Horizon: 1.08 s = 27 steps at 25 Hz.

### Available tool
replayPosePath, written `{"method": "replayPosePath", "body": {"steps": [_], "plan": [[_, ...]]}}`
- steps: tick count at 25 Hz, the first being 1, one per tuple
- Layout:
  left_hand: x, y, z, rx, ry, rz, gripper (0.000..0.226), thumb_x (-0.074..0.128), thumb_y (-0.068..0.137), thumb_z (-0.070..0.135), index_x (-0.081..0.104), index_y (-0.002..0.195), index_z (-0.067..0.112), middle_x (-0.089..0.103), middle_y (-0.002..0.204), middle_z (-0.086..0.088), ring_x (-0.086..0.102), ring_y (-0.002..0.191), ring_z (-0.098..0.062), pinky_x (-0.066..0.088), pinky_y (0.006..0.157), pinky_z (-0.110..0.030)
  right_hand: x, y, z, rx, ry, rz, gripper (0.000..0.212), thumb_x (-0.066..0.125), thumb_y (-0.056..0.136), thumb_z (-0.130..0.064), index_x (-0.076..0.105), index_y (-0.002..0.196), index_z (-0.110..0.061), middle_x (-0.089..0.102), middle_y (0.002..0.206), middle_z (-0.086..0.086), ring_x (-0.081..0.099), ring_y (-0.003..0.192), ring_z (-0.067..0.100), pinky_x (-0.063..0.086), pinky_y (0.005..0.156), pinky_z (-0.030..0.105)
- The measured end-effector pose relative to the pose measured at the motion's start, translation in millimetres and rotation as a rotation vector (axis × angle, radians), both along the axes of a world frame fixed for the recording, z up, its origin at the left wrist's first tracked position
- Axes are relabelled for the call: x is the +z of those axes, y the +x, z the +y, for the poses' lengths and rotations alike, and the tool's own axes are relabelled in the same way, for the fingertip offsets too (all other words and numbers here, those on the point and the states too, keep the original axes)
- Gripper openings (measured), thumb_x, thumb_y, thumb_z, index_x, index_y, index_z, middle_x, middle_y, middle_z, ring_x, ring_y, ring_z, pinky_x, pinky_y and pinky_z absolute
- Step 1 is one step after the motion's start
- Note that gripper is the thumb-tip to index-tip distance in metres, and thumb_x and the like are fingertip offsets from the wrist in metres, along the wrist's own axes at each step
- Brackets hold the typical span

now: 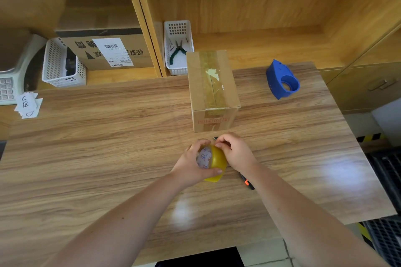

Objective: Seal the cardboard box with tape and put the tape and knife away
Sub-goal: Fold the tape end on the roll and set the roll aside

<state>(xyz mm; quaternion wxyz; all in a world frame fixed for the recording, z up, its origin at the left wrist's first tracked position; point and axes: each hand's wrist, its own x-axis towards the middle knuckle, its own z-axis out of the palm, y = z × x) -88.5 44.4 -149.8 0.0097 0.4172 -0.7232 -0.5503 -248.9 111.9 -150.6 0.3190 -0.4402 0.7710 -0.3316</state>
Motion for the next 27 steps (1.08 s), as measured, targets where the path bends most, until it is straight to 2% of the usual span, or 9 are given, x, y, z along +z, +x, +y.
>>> {"method": "replayPosePath", "body": {"steps": [2,6,10,12,14,16,20,24,27], "plan": [[6,-2,1,0.030,0.020,0.053,0.085,0.089,0.053,0.049,0.041,0.124,0.051,0.048,0.130,0.011,0.049,0.119,-0.007,0.047,0.090,-0.020,14,-4,0,-0.001,-0.042,0.009,0.008,0.061,0.089,-0.006,0.068,0.086,-0.006,0.064,0.085,-0.004,0.057,0.082,0.008,0.041,0.073,0.013],[23,-7,2,0.064,0.062,0.122,0.084,0.091,0.056,0.040,0.043,0.124,0.050,0.049,0.128,0.014,0.050,0.112,-0.001,0.049,0.079,-0.014,38,-9,-1,0.052,-0.100,0.073,0.009,0.060,0.089,-0.005,0.066,0.084,-0.007,0.065,0.087,-0.001,0.059,0.086,0.013,0.041,0.076,0.017],[37,-13,2,0.097,0.113,0.156,0.075,0.091,0.056,0.039,0.046,0.115,0.053,0.054,0.123,0.009,0.055,0.113,-0.007,0.057,0.085,-0.033,63,-13,-2,0.122,-0.115,0.171,0.013,0.056,0.090,-0.003,0.063,0.080,-0.009,0.059,0.085,-0.005,0.053,0.088,0.012,0.037,0.077,0.012],[41,-17,2,0.105,0.125,0.171,0.072,0.091,0.059,0.035,0.045,0.111,0.054,0.056,0.119,0.007,0.057,0.107,-0.003,0.059,0.076,-0.027,74,-16,-2,0.154,-0.113,0.226,0.015,0.055,0.090,-0.003,0.062,0.079,-0.010,0.059,0.085,-0.005,0.052,0.088,0.012,0.035,0.077,0.012],[47,-23,2,0.102,0.123,0.174,0.072,0.090,0.061,0.033,0.046,0.116,0.047,0.058,0.114,0.008,0.059,0.099,0.000,0.055,0.065,-0.015,83,-19,-1,0.166,-0.117,0.265,0.015,0.054,0.090,-0.003,0.062,0.079,-0.010,0.059,0.085,-0.004,0.052,0.089,0.013,0.037,0.080,0.020],[49,-27,-1,0.119,0.152,0.141,0.072,0.089,0.062,0.037,0.048,0.121,0.041,0.061,0.111,0.006,0.063,0.091,-0.004,0.054,0.059,-0.013,95,-23,-1,0.173,-0.149,0.297,0.015,0.055,0.090,-0.002,0.063,0.080,-0.009,0.058,0.086,-0.005,0.051,0.090,0.013,0.036,0.081,0.020],[50,-34,-6,0.192,0.247,0.103,0.069,0.087,0.057,0.048,0.053,0.116,0.040,0.066,0.107,-0.005,0.071,0.088,-0.016,0.062,0.073,-0.040,119,-25,0,0.211,-0.224,0.359,0.015,0.055,0.091,-0.004,0.065,0.082,-0.010,0.059,0.087,-0.006,0.048,0.089,0.007,0.034,0.081,0.009],[56,-36,-7,0.170,0.248,0.139,0.072,0.088,0.056,0.047,0.052,0.118,0.040,0.062,0.112,-0.002,0.069,0.093,-0.017,0.059,0.064,-0.030,119,-27,1,0.125,-0.285,0.286,0.013,0.058,0.091,-0.005,0.065,0.083,-0.013,0.053,0.090,-0.012,0.053,0.090,0.011,0.041,0.082,0.020],[58,-36,-8,0.140,0.212,0.159,0.079,0.087,0.044,0.053,0.052,0.114,0.040,0.062,0.112,0.000,0.068,0.098,-0.016,0.059,0.079,-0.032,122,-32,4,0.142,-0.240,0.176,0.012,0.058,0.092,-0.011,0.064,0.087,-0.020,0.061,0.091,-0.011,0.061,0.087,0.011,0.053,0.081,0.033]]}}
